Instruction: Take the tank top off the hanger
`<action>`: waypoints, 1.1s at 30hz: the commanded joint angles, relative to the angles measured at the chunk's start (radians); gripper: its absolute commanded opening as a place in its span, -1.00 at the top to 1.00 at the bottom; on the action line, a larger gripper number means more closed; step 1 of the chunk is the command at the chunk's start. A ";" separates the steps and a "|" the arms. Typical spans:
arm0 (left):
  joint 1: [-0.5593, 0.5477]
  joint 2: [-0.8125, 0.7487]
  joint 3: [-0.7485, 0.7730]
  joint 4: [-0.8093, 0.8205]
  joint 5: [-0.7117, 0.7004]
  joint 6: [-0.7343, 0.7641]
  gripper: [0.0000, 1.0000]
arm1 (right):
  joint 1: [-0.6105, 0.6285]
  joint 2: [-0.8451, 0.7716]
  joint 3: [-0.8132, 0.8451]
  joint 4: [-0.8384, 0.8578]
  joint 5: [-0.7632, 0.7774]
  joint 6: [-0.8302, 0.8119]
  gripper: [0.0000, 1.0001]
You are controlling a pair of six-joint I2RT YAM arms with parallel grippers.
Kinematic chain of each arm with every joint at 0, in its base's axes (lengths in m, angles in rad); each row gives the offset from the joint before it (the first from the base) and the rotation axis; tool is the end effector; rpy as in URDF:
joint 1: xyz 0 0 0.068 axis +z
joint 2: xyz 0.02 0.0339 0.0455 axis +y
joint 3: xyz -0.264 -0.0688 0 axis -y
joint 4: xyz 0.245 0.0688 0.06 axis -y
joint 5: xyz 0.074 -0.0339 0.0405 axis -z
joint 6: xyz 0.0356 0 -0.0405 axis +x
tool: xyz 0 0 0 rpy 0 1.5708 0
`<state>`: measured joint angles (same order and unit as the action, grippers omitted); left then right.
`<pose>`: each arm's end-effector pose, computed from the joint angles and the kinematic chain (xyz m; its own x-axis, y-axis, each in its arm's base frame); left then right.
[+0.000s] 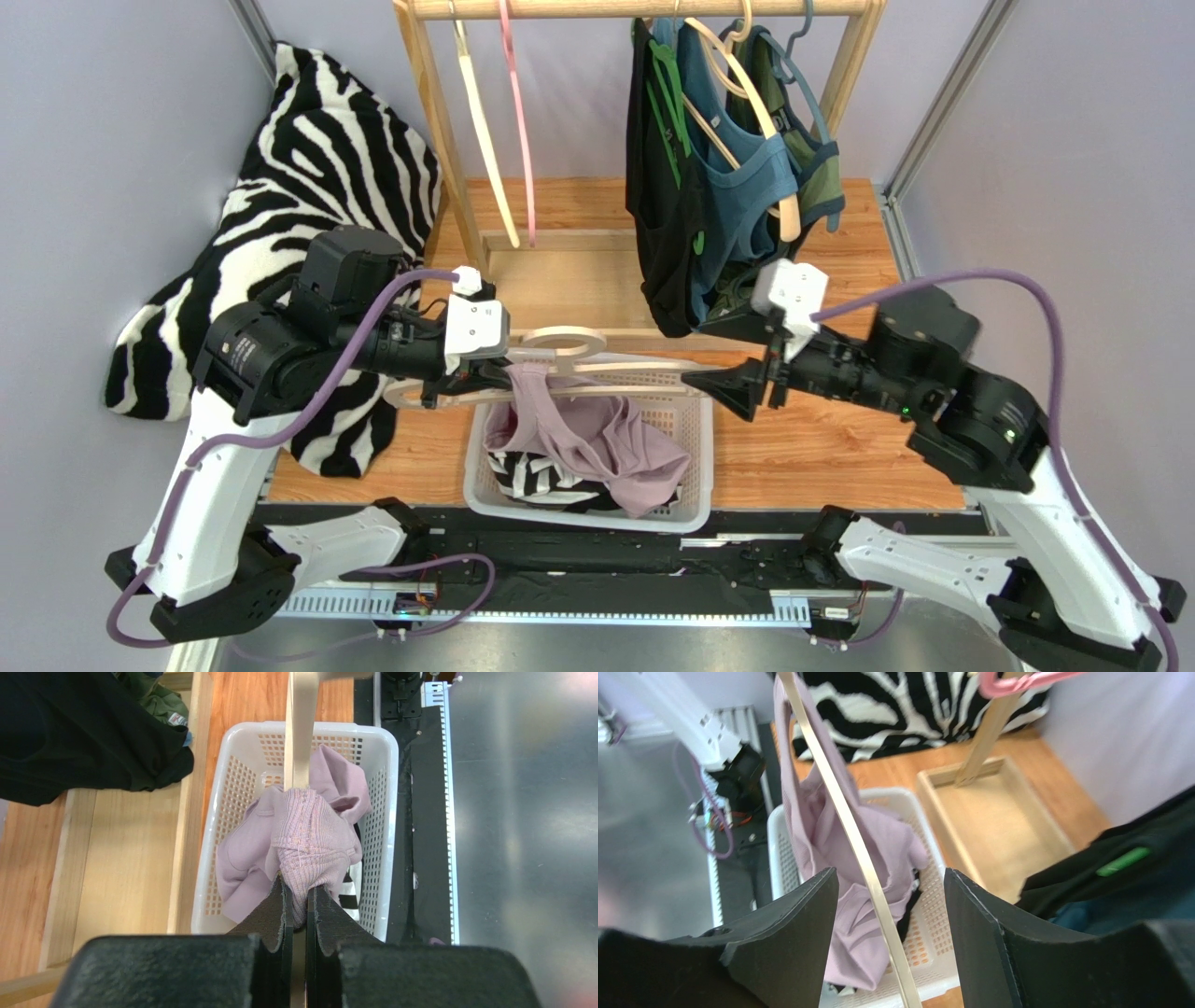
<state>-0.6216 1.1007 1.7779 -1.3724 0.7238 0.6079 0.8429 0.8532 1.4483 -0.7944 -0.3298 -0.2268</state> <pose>0.0928 -0.0955 0.4847 0.0579 0.4850 -0.8726 0.9949 0.0439 0.0904 0.0720 0.0982 0.4781 0.0780 -0.2323 -0.9695 -0.9237 0.3492 -0.1579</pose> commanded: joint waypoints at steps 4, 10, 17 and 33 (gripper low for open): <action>-0.017 -0.030 0.002 -0.177 0.048 0.047 1.00 | -0.002 0.007 0.012 -0.043 -0.107 -0.009 -0.18; -0.021 -0.036 0.009 -0.172 0.046 0.047 1.00 | -0.002 0.021 0.001 -0.098 -0.097 0.006 0.11; -0.020 -0.039 0.029 -0.185 0.057 0.041 1.00 | -0.002 0.037 -0.006 -0.134 -0.090 0.047 0.56; -0.021 -0.044 0.135 0.148 -0.311 -0.157 -0.87 | -0.001 -0.014 0.006 -0.089 -0.066 0.161 1.00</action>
<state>-0.6399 1.0702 1.8194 -1.3426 0.5854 0.5320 0.8467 0.8757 1.4422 -0.9501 -0.4362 -0.1162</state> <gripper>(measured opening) 0.925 0.043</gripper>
